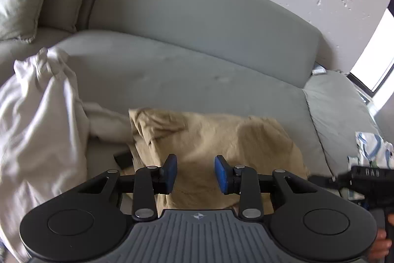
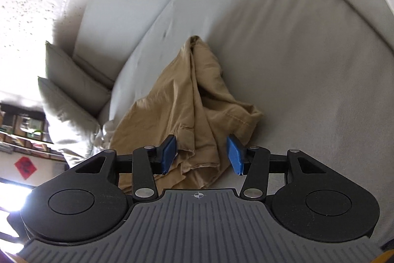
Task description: Fold clothes
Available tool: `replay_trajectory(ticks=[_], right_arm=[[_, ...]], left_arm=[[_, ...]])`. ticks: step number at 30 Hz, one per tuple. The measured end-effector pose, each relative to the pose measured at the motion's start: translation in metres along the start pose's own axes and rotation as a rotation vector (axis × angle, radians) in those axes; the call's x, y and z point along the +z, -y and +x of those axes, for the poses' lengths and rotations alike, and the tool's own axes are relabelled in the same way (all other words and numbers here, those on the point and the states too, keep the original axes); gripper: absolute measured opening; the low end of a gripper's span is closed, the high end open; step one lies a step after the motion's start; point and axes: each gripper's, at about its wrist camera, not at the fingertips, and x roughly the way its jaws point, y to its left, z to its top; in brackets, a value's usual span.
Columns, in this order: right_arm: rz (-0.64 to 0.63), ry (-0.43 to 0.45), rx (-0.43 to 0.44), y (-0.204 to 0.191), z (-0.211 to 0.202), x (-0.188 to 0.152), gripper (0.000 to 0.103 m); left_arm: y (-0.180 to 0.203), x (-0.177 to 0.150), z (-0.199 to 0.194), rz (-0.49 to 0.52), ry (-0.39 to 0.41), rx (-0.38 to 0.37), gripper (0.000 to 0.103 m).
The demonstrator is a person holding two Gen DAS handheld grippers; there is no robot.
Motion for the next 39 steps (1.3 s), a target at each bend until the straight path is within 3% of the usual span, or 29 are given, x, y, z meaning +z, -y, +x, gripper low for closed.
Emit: replay_trajectory(ticks=[6,9,11,16,19,24,25,27,29,30,35,39], right_arm=[[0.048,0.0,0.088,0.005,0.007,0.001,0.056],[0.003,0.022,0.025,-0.007,0.013,0.001,0.052],[-0.039,0.054,-0.036,-0.018,0.012,-0.002,0.009],[-0.305,0.191,-0.056,-0.065,-0.023,-0.011,0.004],[-0.417,0.229,-0.089,-0.08,-0.04,-0.012,0.004],[-0.393,0.065,-0.286,-0.048,0.0,-0.001,0.004],[-0.388,0.043,-0.292,-0.041,0.005,-0.003,0.006],[-0.376,0.026,-0.277,-0.033,0.005,-0.009,0.019],[-0.361,0.023,-0.266,-0.032,-0.005,-0.013,0.045],[-0.366,0.039,-0.263,-0.035,-0.013,-0.013,0.047],[-0.463,0.196,-0.244,-0.059,-0.05,-0.012,0.046],[-0.527,0.231,-0.198,-0.088,-0.035,-0.005,0.036]], left_arm=[[-0.004,-0.01,-0.004,-0.035,0.015,-0.037,0.031],[-0.007,-0.008,-0.008,-0.034,0.022,-0.033,0.031],[-0.008,-0.006,-0.011,-0.028,0.025,-0.032,0.031],[-0.012,-0.011,-0.017,-0.033,0.011,-0.036,0.031],[-0.011,-0.017,-0.016,-0.018,-0.013,-0.031,0.031],[-0.007,-0.028,-0.01,0.016,-0.068,0.016,0.031],[-0.008,-0.029,-0.013,0.018,-0.066,0.022,0.031],[-0.01,-0.028,-0.022,0.02,-0.053,0.036,0.031],[-0.009,-0.022,-0.037,0.03,-0.009,0.037,0.031],[-0.007,-0.017,-0.044,0.036,0.018,0.033,0.031],[0.019,0.015,-0.049,0.094,0.142,0.028,0.031],[0.029,0.026,-0.002,0.157,0.147,0.122,0.03]])
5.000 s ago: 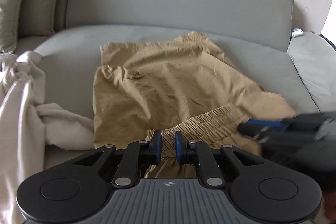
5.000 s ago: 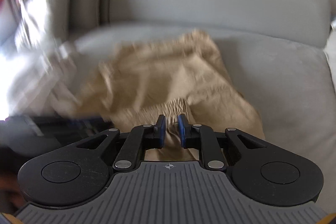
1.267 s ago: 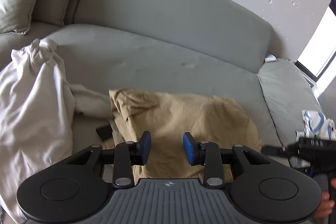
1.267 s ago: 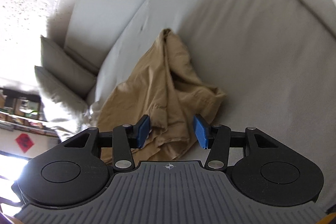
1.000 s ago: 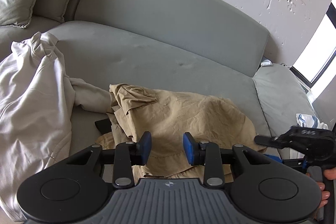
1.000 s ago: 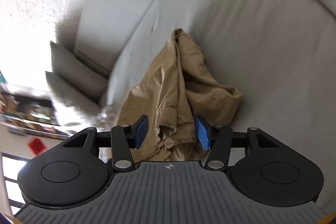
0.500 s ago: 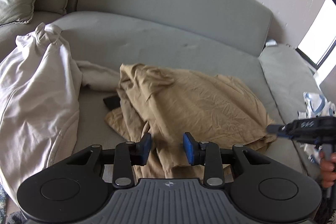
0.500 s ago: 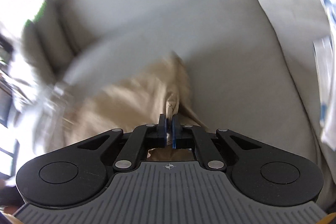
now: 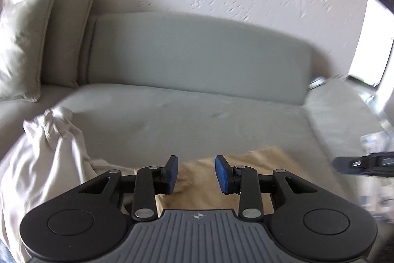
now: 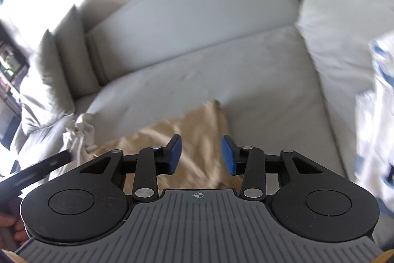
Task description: Fold clothes
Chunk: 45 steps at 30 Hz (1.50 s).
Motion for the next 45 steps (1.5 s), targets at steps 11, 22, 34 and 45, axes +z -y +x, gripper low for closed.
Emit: replay_trajectory(ticks=[11,22,34,45], right_arm=[[-0.279,-0.004,0.049,-0.079,0.094,-0.015,0.038],[-0.239,-0.035,-0.354,0.001,0.132,0.002,0.04],[0.211,-0.182,-0.068,0.031,0.179,0.062,0.048],[0.193,-0.033,-0.42,0.058,0.157,0.053,0.005]], left_arm=[[-0.018,-0.071,0.052,0.082,-0.094,0.039,0.026],[-0.035,-0.073,0.055,-0.03,-0.083,-0.038,0.027],[-0.037,-0.074,0.054,-0.04,-0.078,-0.047,0.027],[-0.043,-0.069,0.042,-0.056,-0.044,-0.09,0.025]])
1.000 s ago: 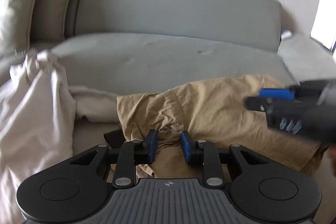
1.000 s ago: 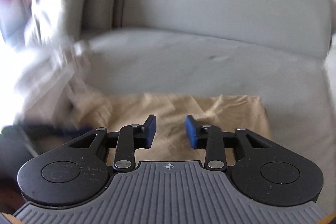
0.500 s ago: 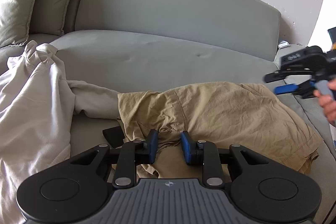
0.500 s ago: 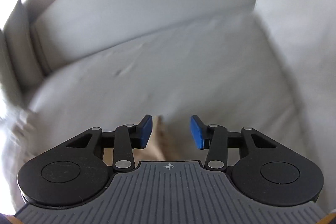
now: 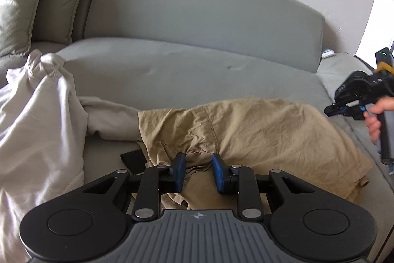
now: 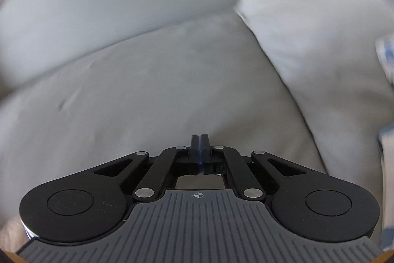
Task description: Fold clothes
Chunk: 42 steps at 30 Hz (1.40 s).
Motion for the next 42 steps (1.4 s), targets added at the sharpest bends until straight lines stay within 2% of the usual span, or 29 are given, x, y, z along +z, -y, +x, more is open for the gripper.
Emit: replay_trajectory(ticks=[1,4,6,7,10,13,14,15,17,18,19,20,21,22,23,24,25,27,28,30,33,35,36,38,40,42], right_arm=[[0.026,-0.017,0.044,0.009,-0.007,0.0,0.011],[-0.125,0.034,0.123,-0.003,-0.043,-0.013,0.014],[-0.187,0.043,0.198,-0.012,-0.061,-0.021,0.026],[-0.203,0.038,0.235,-0.021,-0.066,-0.025,0.035],[-0.282,0.024,0.332,-0.059,-0.071,-0.034,0.036],[-0.436,0.047,0.393,-0.105,-0.066,-0.055,0.04],[-0.499,0.062,0.399,-0.119,-0.063,-0.065,0.04],[-0.586,0.082,0.38,-0.13,-0.056,-0.076,0.04],[-0.775,0.104,0.261,-0.144,-0.033,-0.1,0.038],[-0.803,0.12,0.218,-0.137,-0.022,-0.107,0.04],[-0.751,0.143,0.229,-0.125,-0.021,-0.105,0.046],[-0.698,0.161,0.216,-0.112,-0.019,-0.102,0.042],[-0.64,0.163,0.134,-0.101,-0.017,-0.094,0.034],[-0.587,0.167,0.062,-0.088,-0.016,-0.087,0.033],[-0.551,0.164,0.024,-0.07,-0.015,-0.08,0.046],[-0.521,0.135,-0.006,-0.054,-0.013,-0.073,0.041],[-0.511,0.111,-0.07,-0.039,-0.014,-0.068,0.038],[-0.489,0.126,-0.152,-0.014,-0.027,-0.061,0.04],[-0.457,0.121,-0.161,-0.003,-0.036,-0.057,0.038],[-0.375,0.123,-0.079,0.01,-0.061,-0.055,0.038],[-0.362,0.145,0.099,-0.006,-0.096,-0.068,0.039],[-0.404,0.169,0.229,-0.028,-0.118,-0.084,0.045],[-0.438,0.177,0.283,-0.042,-0.126,-0.093,0.045],[-0.52,0.183,0.356,-0.069,-0.135,-0.118,0.045],[-0.612,0.171,0.364,-0.089,-0.133,-0.143,0.044],[-0.721,0.134,0.307,-0.096,-0.119,-0.165,0.04]], left_arm=[[-0.002,0.004,-0.007,-0.019,0.024,-0.019,0.025],[-0.013,0.024,-0.035,-0.12,0.159,-0.092,0.026],[-0.011,0.042,-0.037,-0.104,0.198,-0.043,0.026],[-0.008,0.051,-0.03,-0.079,0.188,-0.008,0.026],[-0.001,0.067,0.014,-0.013,0.074,0.084,0.025],[-0.001,0.056,0.06,0.03,-0.075,0.155,0.025],[-0.002,0.046,0.07,0.042,-0.1,0.192,0.025],[-0.004,0.039,0.074,0.055,-0.105,0.227,0.024],[-0.012,0.033,0.076,0.051,-0.098,0.262,0.025],[-0.018,0.035,0.074,0.018,-0.1,0.266,0.026],[-0.025,0.035,0.071,-0.02,-0.103,0.274,0.027],[-0.031,0.033,0.068,-0.051,-0.101,0.267,0.027],[-0.037,0.032,0.064,-0.081,-0.098,0.26,0.027],[-0.042,0.031,0.061,-0.105,-0.096,0.257,0.027],[-0.043,0.032,0.056,-0.104,-0.096,0.279,0.027],[-0.043,0.031,0.051,-0.105,-0.095,0.329,0.021],[-0.042,0.031,0.045,-0.114,-0.093,0.373,0.02],[-0.04,0.03,0.025,-0.187,-0.069,0.404,0.019],[-0.035,0.033,0.011,-0.208,-0.033,0.393,0.017],[-0.023,0.039,-0.016,-0.24,0.042,0.37,0.016],[0.023,0.045,-0.047,-0.116,0.156,0.293,0.017],[0.051,0.042,-0.043,-0.002,0.14,0.256,0.021],[0.056,0.036,-0.035,0.018,0.1,0.256,0.025],[0.066,0.023,-0.02,0.053,0.022,0.261,0.021],[0.062,0.007,-0.008,0.05,-0.049,0.304,0.018],[0.058,-0.009,-0.003,0.074,-0.09,0.318,0.019]])
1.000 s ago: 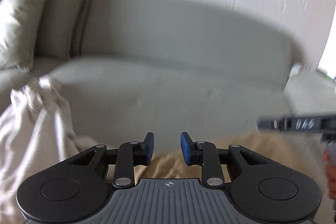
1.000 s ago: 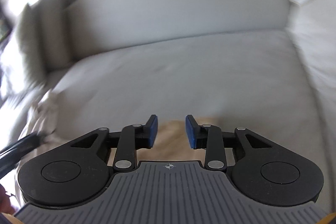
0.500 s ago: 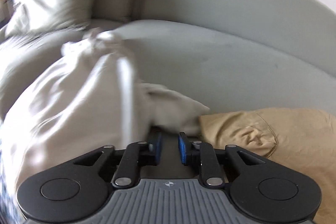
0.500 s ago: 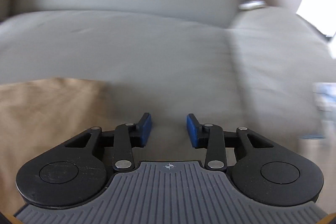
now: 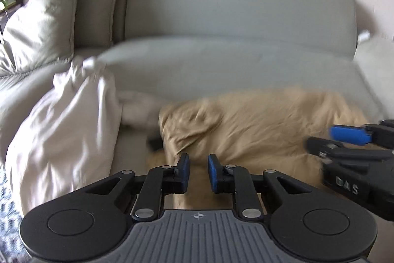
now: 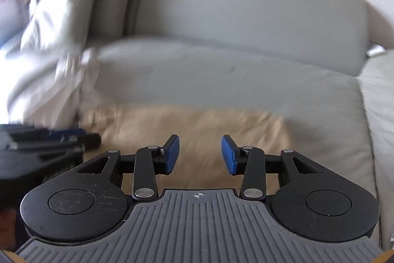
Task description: Fold clothes
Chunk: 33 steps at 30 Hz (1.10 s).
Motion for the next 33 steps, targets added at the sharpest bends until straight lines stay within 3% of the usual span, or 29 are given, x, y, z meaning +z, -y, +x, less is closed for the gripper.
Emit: replay_trajectory(ticks=[1,3,5,6,8,11,13,16,19,20,21,23,26,33], right_arm=[[-0.054,-0.034,-0.027,-0.003,0.008,-0.011,0.039],[-0.113,-0.023,-0.095,0.006,0.006,-0.035,0.039],[-0.118,-0.027,-0.215,0.024,-0.003,-0.047,0.043],[-0.095,-0.041,-0.254,0.04,-0.006,-0.051,0.043],[-0.003,-0.072,-0.229,0.062,-0.019,-0.053,0.051],[0.056,-0.12,-0.312,0.073,-0.039,-0.053,0.048],[0.062,-0.11,-0.345,0.073,-0.055,-0.058,0.047],[0.201,-0.05,-0.237,0.079,-0.081,-0.061,0.047],[0.24,0.04,-0.136,0.059,-0.103,-0.048,0.048],[0.234,0.074,-0.107,0.048,-0.108,-0.045,0.052],[0.21,0.098,-0.082,0.036,-0.106,-0.043,0.054],[0.131,0.129,-0.034,0.011,-0.098,-0.04,0.055],[0.016,0.073,-0.038,-0.015,-0.068,-0.047,0.052],[0.04,-0.123,-0.037,0.02,-0.06,-0.079,0.051]], left_arm=[[0.0,-0.005,-0.002,0.026,0.002,0.004,0.019],[0.001,-0.008,-0.007,0.065,-0.006,0.011,0.019],[-0.006,-0.012,-0.014,0.069,-0.021,0.01,0.019],[-0.012,-0.014,-0.017,0.062,-0.027,0.011,0.021],[-0.018,-0.013,-0.021,0.058,-0.041,0.043,0.023],[-0.025,-0.019,-0.038,0.019,-0.076,0.129,0.023],[-0.033,-0.026,-0.058,-0.074,-0.045,0.094,0.023],[-0.03,-0.02,-0.078,-0.121,0.066,0.067,0.022],[-0.01,-0.011,-0.082,-0.041,0.155,0.041,0.023],[-0.002,-0.009,-0.081,-0.006,0.179,0.033,0.023],[0.005,-0.007,-0.079,0.026,0.192,0.026,0.023],[0.013,-0.013,-0.061,0.061,0.122,0.019,0.023],[0.01,-0.028,-0.033,0.056,0.03,-0.009,0.023],[-0.004,-0.033,-0.03,0.016,0.035,-0.062,0.023]])
